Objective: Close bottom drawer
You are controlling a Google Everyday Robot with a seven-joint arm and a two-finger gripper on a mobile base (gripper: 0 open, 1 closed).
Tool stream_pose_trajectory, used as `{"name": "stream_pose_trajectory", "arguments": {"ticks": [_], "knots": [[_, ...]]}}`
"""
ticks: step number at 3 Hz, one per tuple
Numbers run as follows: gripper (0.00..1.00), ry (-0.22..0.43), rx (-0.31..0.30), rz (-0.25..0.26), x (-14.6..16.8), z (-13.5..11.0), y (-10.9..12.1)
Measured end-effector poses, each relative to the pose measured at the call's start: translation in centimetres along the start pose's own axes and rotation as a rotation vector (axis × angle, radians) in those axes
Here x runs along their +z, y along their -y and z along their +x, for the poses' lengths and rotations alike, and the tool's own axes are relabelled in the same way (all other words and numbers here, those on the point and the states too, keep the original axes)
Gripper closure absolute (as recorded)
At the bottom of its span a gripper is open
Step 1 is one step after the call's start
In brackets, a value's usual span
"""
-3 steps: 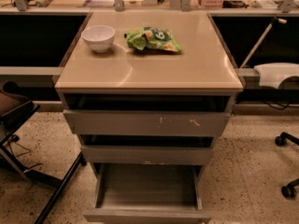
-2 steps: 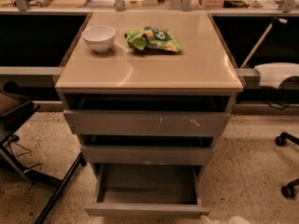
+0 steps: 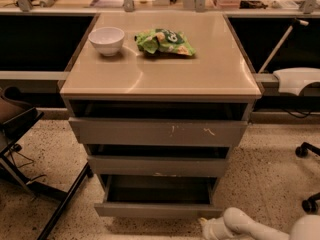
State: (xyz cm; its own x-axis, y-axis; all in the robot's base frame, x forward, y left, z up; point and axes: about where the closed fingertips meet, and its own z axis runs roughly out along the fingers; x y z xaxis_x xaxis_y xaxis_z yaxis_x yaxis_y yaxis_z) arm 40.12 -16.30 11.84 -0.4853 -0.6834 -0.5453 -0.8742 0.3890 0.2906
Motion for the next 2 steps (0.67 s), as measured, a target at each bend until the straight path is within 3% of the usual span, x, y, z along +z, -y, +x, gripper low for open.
{"name": "stream_pose_trajectory", "arguments": {"ticks": [1,2], "knots": [[0.00,-0.018,-0.068,-0.098,3.3,-2.8,0.4],[0.00,-0.008,-0.143,-0.095,3.5,-5.9,0.8]]}}
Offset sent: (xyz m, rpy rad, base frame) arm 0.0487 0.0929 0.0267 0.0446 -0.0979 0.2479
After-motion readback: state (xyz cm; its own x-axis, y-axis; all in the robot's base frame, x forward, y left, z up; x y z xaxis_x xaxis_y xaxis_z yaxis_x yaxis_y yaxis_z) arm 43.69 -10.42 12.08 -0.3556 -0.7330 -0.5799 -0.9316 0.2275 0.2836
